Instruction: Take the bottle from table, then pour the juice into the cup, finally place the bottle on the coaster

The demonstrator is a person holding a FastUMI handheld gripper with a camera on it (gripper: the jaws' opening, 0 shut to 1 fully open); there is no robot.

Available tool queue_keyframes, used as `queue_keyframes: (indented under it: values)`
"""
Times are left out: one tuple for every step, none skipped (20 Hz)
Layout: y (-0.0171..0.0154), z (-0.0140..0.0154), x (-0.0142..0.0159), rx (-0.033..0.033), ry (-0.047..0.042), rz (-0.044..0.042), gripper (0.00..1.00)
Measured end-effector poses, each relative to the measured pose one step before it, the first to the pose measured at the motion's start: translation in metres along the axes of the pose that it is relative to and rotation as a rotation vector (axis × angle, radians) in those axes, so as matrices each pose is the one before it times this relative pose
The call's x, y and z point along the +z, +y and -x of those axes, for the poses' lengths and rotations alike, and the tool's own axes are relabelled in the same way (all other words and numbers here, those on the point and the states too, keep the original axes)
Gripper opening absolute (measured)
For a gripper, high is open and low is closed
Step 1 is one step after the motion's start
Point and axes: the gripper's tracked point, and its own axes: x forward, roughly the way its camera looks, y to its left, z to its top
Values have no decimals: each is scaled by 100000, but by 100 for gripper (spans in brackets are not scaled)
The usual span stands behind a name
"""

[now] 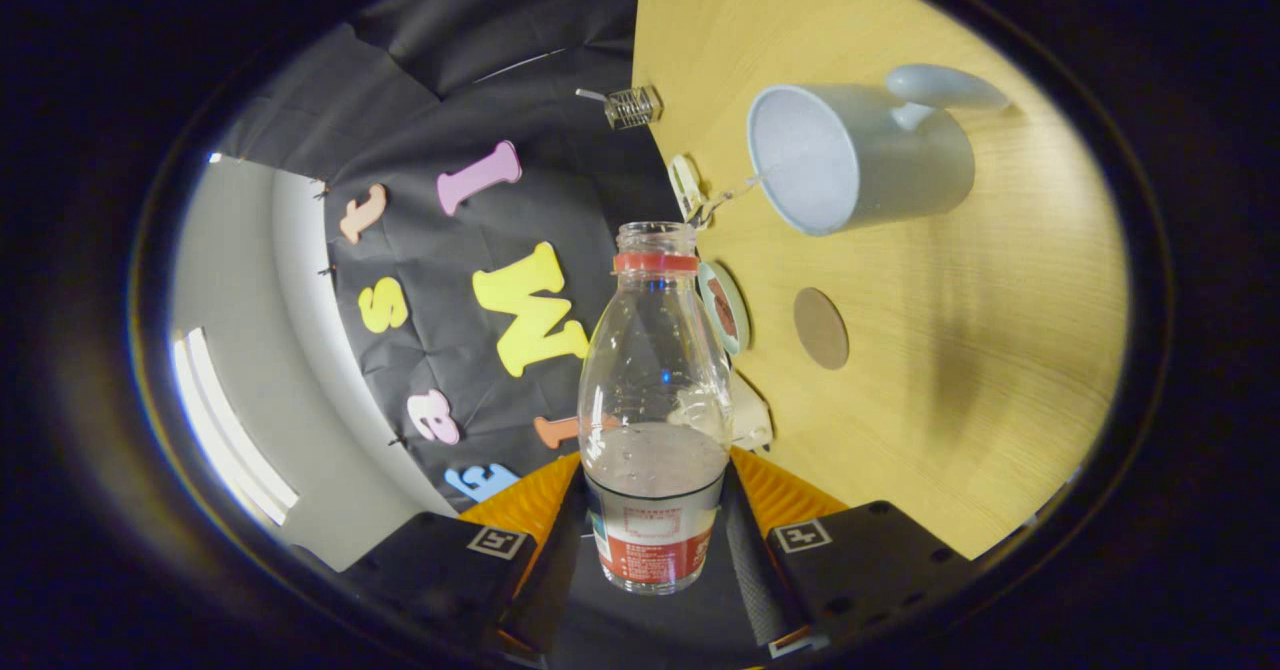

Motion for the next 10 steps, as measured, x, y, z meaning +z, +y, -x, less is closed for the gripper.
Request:
queue_keyframes:
  values:
    - [142,-72,84,194,-294,-513,75]
    - [33,152,-120,-197,348,-137,75]
    - [81,-52,-73,97,-117,-410,74]
    - [267,-48,-144,218,314,-477,74]
    - [245,102,-153,208,105,-262,75]
    - [229,-198,-142,203,148,-424,75]
    - [119,-108,30,109,42,-720,75]
    - [238,-47,-109,-84,359,-766,75]
    - [74,-26,-40,-52,137,-793,75]
    - [150,81,-126,172,22,-788,74]
